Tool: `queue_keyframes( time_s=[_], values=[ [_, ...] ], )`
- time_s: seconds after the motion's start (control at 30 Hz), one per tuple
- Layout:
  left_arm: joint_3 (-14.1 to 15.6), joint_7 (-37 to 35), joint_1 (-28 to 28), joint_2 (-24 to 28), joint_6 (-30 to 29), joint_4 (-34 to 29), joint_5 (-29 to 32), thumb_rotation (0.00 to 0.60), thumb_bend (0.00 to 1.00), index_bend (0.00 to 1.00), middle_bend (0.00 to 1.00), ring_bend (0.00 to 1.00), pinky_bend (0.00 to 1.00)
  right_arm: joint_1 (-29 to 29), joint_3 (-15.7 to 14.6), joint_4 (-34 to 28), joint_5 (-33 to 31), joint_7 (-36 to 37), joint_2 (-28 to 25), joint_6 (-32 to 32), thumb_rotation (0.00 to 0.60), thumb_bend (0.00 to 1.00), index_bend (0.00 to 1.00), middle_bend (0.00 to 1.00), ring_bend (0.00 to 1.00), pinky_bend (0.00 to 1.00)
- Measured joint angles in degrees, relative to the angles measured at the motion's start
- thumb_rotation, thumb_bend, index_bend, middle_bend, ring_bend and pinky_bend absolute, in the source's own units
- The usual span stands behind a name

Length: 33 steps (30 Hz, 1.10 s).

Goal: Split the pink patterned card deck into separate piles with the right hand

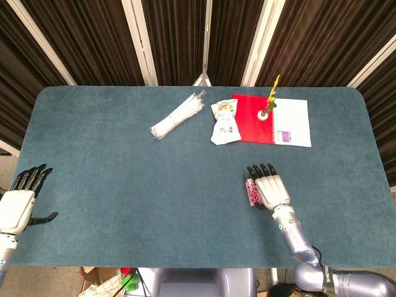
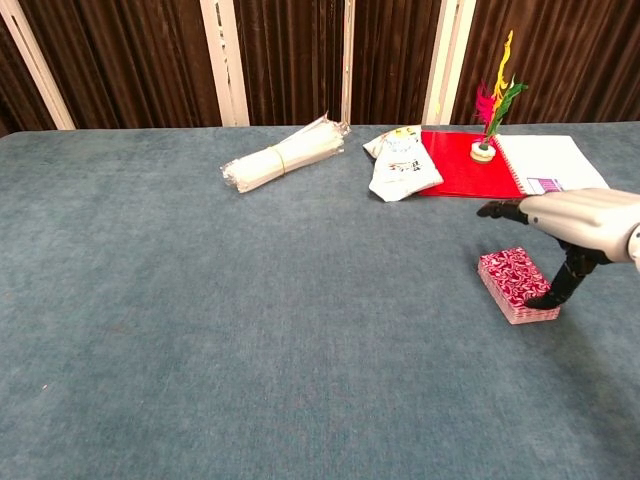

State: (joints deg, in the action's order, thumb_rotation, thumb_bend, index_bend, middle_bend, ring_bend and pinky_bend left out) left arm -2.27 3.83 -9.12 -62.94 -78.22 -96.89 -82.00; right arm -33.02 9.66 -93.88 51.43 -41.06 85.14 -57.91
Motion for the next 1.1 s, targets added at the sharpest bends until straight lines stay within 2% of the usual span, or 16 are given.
queue_keyframes(
  time_s=[0.4, 0.8, 1.1],
  values=[
    [0.1, -0.2, -0.1, 0.3, 0.4, -0.4, 0.4, 0.600, 0.01, 0.00, 0.00, 0.00, 0.00, -1.5, -1.8, 0.4, -4.4, -3.2, 0.1, 0.0, 0.600, 0.24, 0.08, 0.12, 0.00, 0.00],
    [0.1, -0.4, -0.2, 0.5, 0.9, -0.7, 0.9, 0.600, 0.01, 0.00, 0.00, 0.00, 0.00, -3.1, -2.6, 1.6, -7.1, -3.1, 0.7, -0.4, 0.600, 0.24, 0.28, 0.27, 0.04, 0.00],
    [0.1, -0.5, -0.2, 0.6, 1.0, -0.8, 1.0, 0.600, 0.01, 0.00, 0.00, 0.00, 0.00, -3.0, -3.1, 2.7, -5.6, -0.6, 1.3, -1.2, 0.600, 0.24, 0.50, 0.45, 0.17, 0.00]
  ],
)
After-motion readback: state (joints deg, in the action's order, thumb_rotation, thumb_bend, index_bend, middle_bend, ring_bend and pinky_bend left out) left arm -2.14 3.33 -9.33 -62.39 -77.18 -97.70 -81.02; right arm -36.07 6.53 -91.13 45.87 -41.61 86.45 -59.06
